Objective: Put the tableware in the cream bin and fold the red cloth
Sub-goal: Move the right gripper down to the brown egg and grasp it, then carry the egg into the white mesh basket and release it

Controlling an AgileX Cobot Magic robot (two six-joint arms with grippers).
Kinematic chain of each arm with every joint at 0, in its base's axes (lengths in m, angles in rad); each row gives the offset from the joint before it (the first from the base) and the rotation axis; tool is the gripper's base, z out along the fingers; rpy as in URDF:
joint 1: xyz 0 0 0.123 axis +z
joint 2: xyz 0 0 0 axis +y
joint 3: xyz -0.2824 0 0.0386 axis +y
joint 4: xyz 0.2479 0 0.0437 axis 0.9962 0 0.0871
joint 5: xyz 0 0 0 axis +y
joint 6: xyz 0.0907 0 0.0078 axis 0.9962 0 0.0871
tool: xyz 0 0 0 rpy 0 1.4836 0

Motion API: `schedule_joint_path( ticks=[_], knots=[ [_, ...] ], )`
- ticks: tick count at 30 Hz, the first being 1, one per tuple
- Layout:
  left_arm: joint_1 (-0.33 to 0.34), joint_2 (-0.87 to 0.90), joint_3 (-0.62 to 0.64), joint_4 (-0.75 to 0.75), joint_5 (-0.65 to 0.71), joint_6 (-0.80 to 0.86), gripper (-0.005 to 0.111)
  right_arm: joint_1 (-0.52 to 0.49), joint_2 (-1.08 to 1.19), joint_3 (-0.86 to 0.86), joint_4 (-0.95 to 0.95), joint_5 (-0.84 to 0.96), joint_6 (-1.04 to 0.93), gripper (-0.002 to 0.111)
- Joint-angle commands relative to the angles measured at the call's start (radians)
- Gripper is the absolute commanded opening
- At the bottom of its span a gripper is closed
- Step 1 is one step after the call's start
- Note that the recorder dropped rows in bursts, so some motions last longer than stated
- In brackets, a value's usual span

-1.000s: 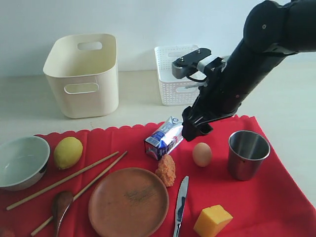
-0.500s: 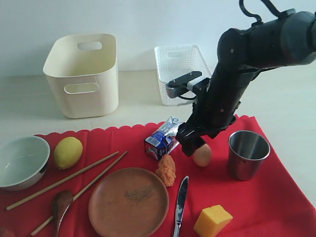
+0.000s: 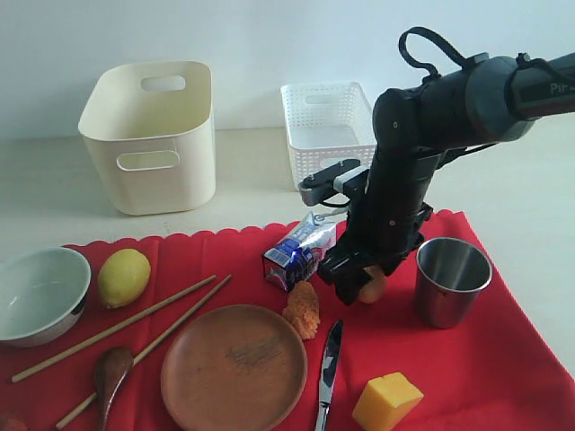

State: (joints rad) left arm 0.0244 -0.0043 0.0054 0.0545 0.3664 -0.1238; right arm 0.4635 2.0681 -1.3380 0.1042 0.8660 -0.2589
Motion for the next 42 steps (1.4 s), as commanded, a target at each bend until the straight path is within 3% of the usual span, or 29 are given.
schedule_joint_path(
  ticks=[1,13,19,25,35,42],
  knots=[
    [0.0,0.004,-0.005,0.005,-0.01,-0.001,0.0,0.002,0.008,-0.007,-0.01,0.003,0.011,0.053],
    [0.0,0.004,-0.005,0.005,-0.01,-0.001,0.0,0.002,-0.047,-0.172,-0.05,0.126,0.044,0.001],
    [0.0,0.004,-0.005,0.005,-0.01,-0.001,0.0,0.0,-0.104,-0.246,-0.054,0.042,0.038,0.0],
    [0.0,0.004,-0.005,0.005,-0.01,-0.001,0.0,-0.041,-0.052,-0.47,-0.05,0.023,0.036,0.0],
    [0.0,0.004,-0.005,0.005,-0.01,-0.001,0.0,-0.159,0.201,-0.877,0.097,0.051,-0.058,0.0],
    [0.0,0.004,-0.005,0.005,-0.01,-0.001,0.0,-0.172,0.413,-1.066,0.078,0.028,-0.071,0.0]
  ],
)
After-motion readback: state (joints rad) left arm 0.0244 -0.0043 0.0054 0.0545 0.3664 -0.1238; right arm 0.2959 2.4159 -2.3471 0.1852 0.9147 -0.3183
